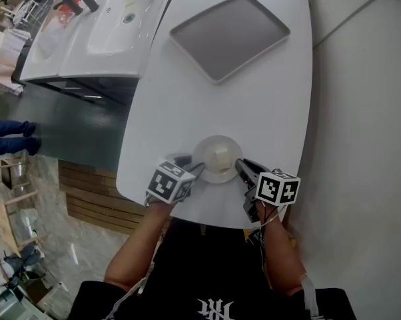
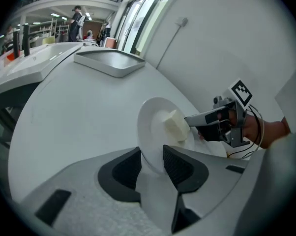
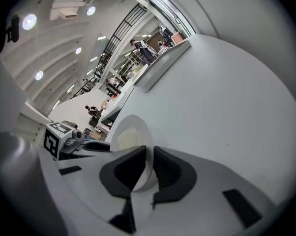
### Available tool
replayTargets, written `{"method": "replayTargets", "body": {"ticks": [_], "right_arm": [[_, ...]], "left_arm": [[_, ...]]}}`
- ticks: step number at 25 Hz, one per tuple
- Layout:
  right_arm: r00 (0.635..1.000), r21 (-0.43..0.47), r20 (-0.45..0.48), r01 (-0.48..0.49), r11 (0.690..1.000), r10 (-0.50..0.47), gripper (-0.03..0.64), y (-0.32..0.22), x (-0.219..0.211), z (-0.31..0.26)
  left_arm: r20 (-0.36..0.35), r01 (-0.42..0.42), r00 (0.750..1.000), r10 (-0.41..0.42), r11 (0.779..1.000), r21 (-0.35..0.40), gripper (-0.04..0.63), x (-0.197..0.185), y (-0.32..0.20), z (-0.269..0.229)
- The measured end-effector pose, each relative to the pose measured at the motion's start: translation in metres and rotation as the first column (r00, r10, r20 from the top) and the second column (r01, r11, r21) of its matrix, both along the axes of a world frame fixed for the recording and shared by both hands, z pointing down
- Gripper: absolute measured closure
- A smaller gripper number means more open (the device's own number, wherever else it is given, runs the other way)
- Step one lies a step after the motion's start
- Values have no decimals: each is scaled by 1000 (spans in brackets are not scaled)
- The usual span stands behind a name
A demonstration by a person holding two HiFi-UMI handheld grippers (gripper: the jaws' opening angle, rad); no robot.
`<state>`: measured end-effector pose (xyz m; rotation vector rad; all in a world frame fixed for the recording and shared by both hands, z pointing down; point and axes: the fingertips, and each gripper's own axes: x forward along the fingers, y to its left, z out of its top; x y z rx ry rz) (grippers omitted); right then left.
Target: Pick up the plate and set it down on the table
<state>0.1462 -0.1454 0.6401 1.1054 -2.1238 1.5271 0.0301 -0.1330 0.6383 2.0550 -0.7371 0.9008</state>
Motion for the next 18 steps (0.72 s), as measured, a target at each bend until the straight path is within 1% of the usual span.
{"method": "replayTargets", "body": {"ticks": [4, 9, 11, 15, 18], "right_arm": [[998, 22, -55, 37, 999, -36, 583, 0, -1, 0], [991, 57, -120, 73, 996, -66, 577, -3, 1, -1], [985, 73, -155, 92, 993, -79, 572, -4, 1, 0], [958, 112, -258, 156, 981, -123, 555, -3, 3, 0], [926, 140, -342, 216, 966, -157, 545, -5, 3, -1]], "left_arm": [[33, -25, 999, 25, 1000, 4, 463, -1, 1, 4], [84, -61, 995, 58, 998, 35, 454, 1, -1, 0], [89, -63, 994, 59, 997, 41, 448, 2, -2, 1], [99, -58, 994, 53, 997, 49, 445, 2, -1, 2], [151, -92, 985, 79, 992, 84, 433, 3, -1, 1]]}}
